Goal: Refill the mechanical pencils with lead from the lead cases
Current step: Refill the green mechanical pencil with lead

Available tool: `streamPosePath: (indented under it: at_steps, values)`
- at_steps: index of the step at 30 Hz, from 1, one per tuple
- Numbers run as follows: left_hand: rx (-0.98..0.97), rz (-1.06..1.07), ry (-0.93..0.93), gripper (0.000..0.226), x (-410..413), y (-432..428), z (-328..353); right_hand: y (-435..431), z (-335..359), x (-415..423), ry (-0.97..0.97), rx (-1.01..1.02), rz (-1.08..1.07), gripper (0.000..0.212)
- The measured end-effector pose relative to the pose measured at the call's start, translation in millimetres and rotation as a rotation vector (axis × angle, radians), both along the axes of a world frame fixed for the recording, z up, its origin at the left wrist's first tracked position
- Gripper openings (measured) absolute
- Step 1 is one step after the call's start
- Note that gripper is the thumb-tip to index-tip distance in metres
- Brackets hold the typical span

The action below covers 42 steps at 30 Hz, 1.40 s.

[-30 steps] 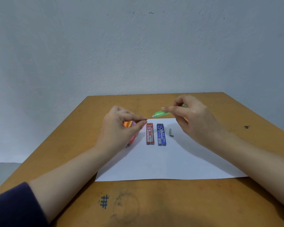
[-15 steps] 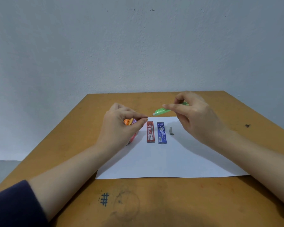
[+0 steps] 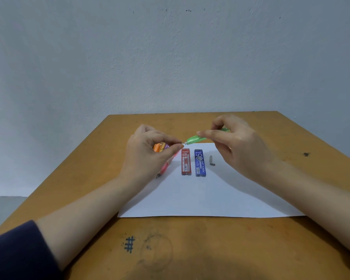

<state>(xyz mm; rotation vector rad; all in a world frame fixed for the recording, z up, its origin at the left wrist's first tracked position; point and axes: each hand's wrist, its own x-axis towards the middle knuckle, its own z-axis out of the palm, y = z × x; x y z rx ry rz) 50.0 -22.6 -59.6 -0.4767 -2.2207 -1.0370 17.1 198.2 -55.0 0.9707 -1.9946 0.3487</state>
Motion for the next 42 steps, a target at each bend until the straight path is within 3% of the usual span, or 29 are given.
streamPosePath:
  at_steps: [8,17,22,25,27,31,34,38,42]
  values:
    - [0.119,-0.071,0.075,0.029,5,1,2,-6,-1,6,-0.129,-0.069,0.020,0.028]
    - [0.474,-0.136,-0.195,0.082,4,12,-3,-9,-7,5,-0.191,-0.187,0.012,0.028]
    - [0.682,-0.225,-0.357,0.051,1,16,-5,-15,-13,7,-0.197,-0.233,0.044,0.033]
    - [0.683,-0.281,-0.381,0.021,3,18,-6,-18,-15,9,-0.208,-0.238,0.073,0.035]
    - [0.679,-0.290,-0.367,0.013,4,20,-6,-20,-15,11,-0.204,-0.241,0.100,0.034]
    - [0.790,-0.345,-0.324,0.019,8,21,-3,-23,-14,16,-0.186,-0.242,0.200,0.028]
    - [0.818,-0.374,-0.278,0.024,10,19,0,-24,-13,20,-0.196,-0.240,0.287,0.036]
    - [0.823,-0.449,-0.290,0.013,13,21,2,-27,-15,24,-0.199,-0.199,0.346,0.042]
    - [0.829,-0.432,-0.247,0.014,12,19,3,-28,-13,25,-0.233,-0.236,0.384,0.032]
